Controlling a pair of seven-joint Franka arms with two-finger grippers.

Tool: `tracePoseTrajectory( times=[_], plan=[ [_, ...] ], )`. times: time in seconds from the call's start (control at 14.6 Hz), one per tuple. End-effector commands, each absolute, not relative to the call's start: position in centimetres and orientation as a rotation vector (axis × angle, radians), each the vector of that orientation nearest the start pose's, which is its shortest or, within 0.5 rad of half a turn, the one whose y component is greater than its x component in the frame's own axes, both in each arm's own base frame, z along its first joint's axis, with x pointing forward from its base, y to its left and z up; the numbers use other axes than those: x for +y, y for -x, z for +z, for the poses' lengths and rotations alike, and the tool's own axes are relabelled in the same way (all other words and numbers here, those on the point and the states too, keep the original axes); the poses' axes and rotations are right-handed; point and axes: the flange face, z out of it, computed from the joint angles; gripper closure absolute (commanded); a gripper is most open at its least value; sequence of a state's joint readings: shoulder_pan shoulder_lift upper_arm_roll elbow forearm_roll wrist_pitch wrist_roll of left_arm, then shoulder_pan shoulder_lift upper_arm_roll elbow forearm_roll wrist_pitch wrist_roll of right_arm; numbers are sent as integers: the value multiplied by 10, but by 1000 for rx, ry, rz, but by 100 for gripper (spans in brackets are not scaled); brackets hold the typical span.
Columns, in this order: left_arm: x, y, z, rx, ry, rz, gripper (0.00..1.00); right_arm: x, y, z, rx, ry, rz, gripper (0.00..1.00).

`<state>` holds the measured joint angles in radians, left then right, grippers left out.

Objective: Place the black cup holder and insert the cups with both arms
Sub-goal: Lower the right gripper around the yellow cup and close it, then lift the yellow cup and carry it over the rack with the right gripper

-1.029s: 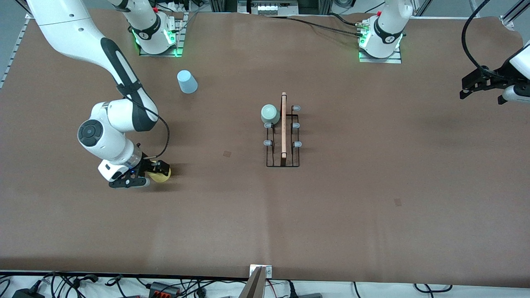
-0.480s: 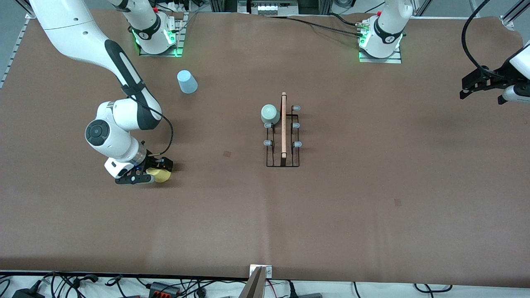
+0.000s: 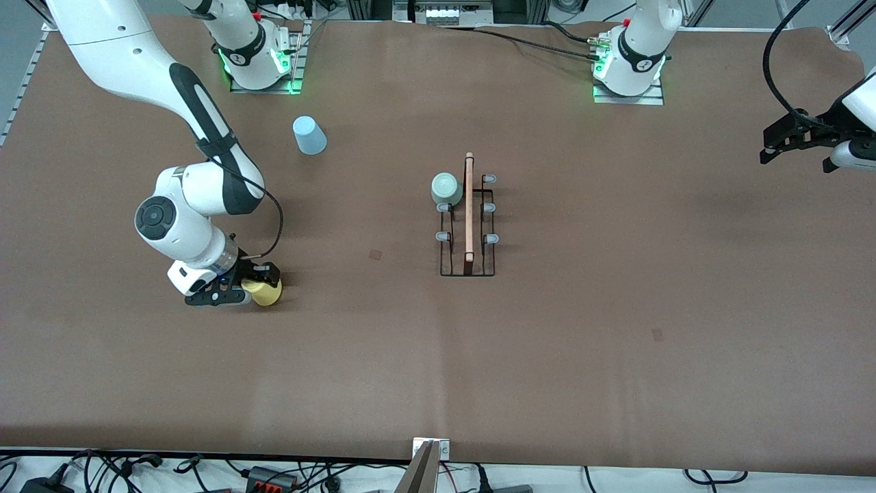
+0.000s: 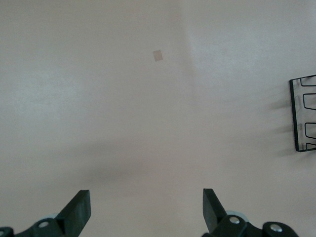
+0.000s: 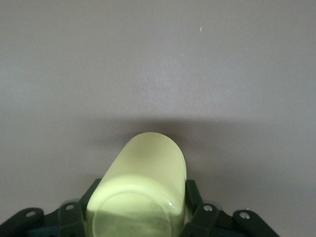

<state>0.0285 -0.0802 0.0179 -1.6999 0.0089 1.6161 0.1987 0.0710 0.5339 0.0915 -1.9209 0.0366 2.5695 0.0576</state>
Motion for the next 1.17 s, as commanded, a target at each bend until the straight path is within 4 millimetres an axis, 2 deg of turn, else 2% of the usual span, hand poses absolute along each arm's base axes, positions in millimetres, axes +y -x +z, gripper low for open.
tracePoseTrajectory(
  times=[0.0,0.21,0.41,0.48,0.55,0.75,0.96,1.1],
  plan=[
    [26,-535,616,235,3104,20,0,115,-638,285,-32,3042,-175,82],
    [26,-535,616,235,3104,20,0,180,-633,348,133,3028,-136,82],
    [26,-535,616,235,3104,20,0,277,-613,394,393,2976,-139,82],
    [26,-535,616,235,3104,20,0,307,-606,404,474,2952,-137,82],
    [27,-535,615,235,3104,22,0,335,-598,409,545,2927,-137,82],
    [27,-535,615,233,3105,22,0,410,-575,400,710,2899,-174,82],
    [27,-535,616,233,3105,20,0,458,-560,387,761,2870,-172,82],
    [27,-535,615,233,3105,22,0,471,-561,387,786,2846,-172,82]
  ],
)
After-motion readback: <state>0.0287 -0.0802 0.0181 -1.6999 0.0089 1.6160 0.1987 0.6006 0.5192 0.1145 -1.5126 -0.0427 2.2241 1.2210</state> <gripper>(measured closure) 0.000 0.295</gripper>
